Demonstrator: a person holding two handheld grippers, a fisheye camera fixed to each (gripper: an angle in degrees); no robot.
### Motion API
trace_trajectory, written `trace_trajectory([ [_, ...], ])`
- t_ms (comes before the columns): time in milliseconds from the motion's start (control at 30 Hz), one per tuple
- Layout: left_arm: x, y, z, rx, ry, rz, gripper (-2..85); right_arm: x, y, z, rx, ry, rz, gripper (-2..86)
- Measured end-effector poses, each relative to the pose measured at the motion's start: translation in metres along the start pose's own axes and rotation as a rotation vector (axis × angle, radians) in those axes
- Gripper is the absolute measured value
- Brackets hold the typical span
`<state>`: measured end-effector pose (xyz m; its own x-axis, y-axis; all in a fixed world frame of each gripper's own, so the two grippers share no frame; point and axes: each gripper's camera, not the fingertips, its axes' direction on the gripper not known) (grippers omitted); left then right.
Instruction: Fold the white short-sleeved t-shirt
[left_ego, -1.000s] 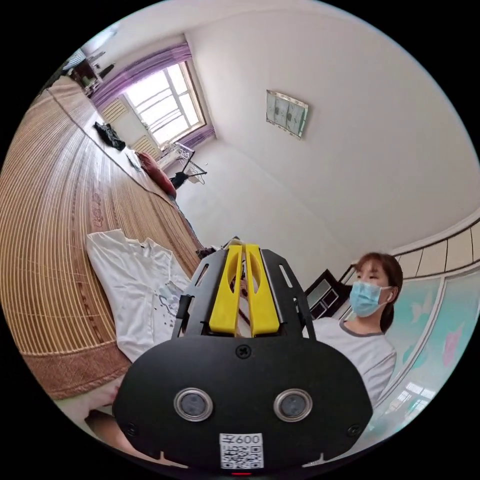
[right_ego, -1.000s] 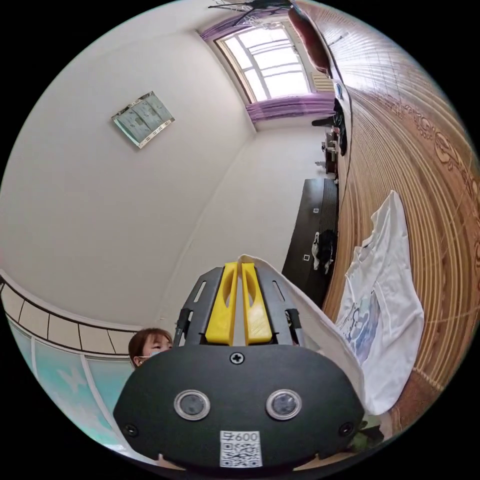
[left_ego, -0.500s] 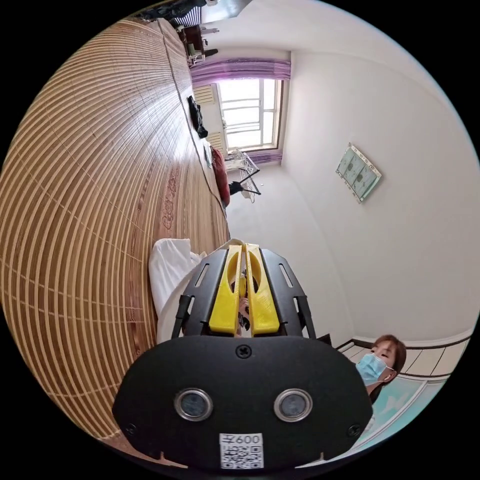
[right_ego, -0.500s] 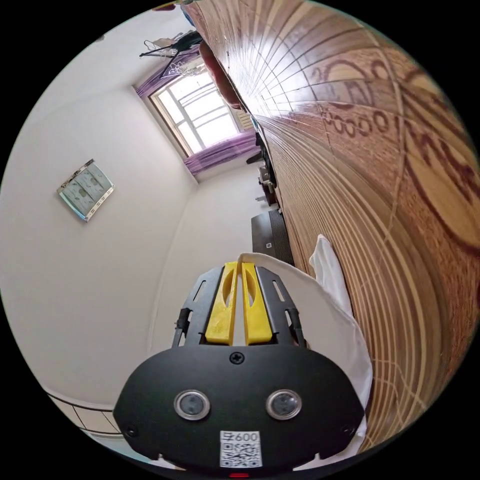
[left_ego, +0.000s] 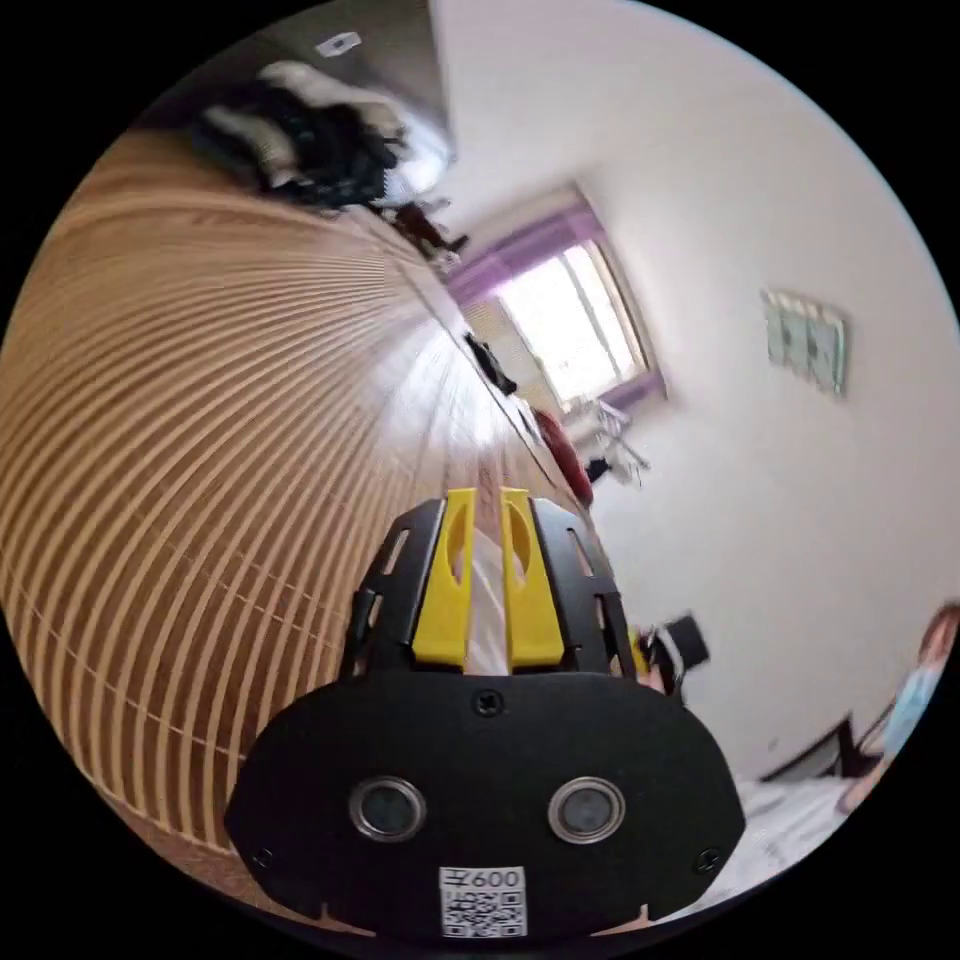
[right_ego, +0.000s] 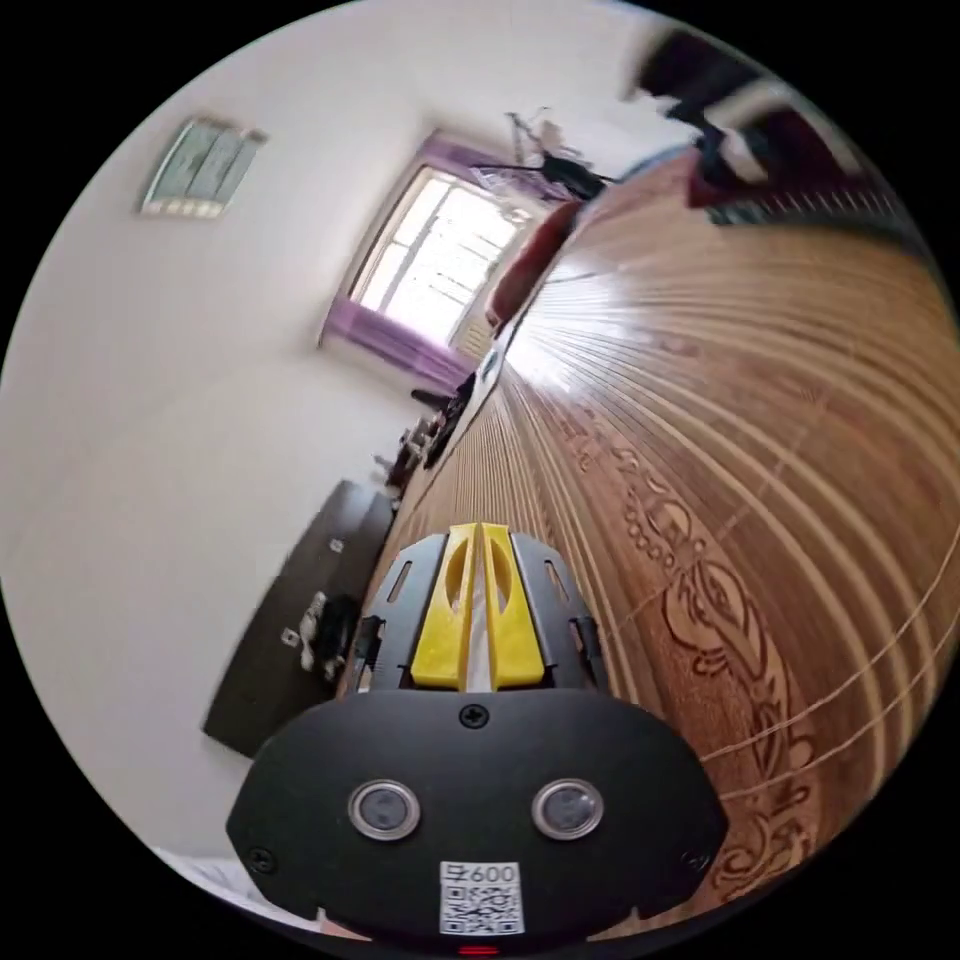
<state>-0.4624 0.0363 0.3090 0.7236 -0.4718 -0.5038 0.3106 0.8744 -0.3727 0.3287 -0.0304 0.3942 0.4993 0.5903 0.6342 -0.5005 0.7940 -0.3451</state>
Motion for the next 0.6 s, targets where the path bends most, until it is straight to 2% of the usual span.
trace_trajectory([
  [33,0.038,0.006,0.022,-0.161,0.041,0.103,1.9,-0.034,0.002,0.031,-0.123,-0.046,-0.112,-0.8],
  [67,0.058,0.012,0.035,-0.247,0.068,0.148,1.5,-0.072,0.01,0.065,-0.221,-0.106,-0.214,-0.8],
  [100,0.094,0.026,0.064,-0.422,0.111,0.193,1.0,-0.091,0.015,0.083,-0.269,-0.131,-0.254,-0.8],
  [167,0.135,0.054,0.101,-0.571,0.147,0.194,0.6,-0.168,0.049,0.162,-0.473,-0.157,-0.384,-0.8],
  [233,0.164,0.093,0.124,-0.503,0.129,0.068,0.3,-0.226,0.089,0.212,-0.519,-0.069,-0.535,-0.8],
  [300,0.179,0.123,0.137,-0.404,0.114,0.046,0.2,-0.27,0.129,0.256,-0.56,-0.04,-0.639,-0.8],
  [367,0.185,0.15,0.152,-0.359,0.02,0.029,0.1,-0.298,0.163,0.316,-0.724,-0.162,-0.634,-0.8],
  [433,0.185,0.176,0.173,-0.366,-0.104,0.059,0.1,-0.304,0.179,0.358,-0.85,-0.166,-0.627,-0.8],
  [467,0.186,0.181,0.174,-0.342,-0.098,0.078,0.1,-0.304,0.184,0.379,-0.893,-0.133,-0.63,-0.9],
  [533,0.185,0.193,0.174,-0.281,-0.069,0.078,0.1,-0.3,0.176,0.403,-0.916,-0.165,-0.592,-0.9],
  [600,0.193,0.197,0.18,-0.284,-0.075,0.071,0.1,-0.292,0.155,0.42,-0.845,-0.101,-0.537,-0.9],
])
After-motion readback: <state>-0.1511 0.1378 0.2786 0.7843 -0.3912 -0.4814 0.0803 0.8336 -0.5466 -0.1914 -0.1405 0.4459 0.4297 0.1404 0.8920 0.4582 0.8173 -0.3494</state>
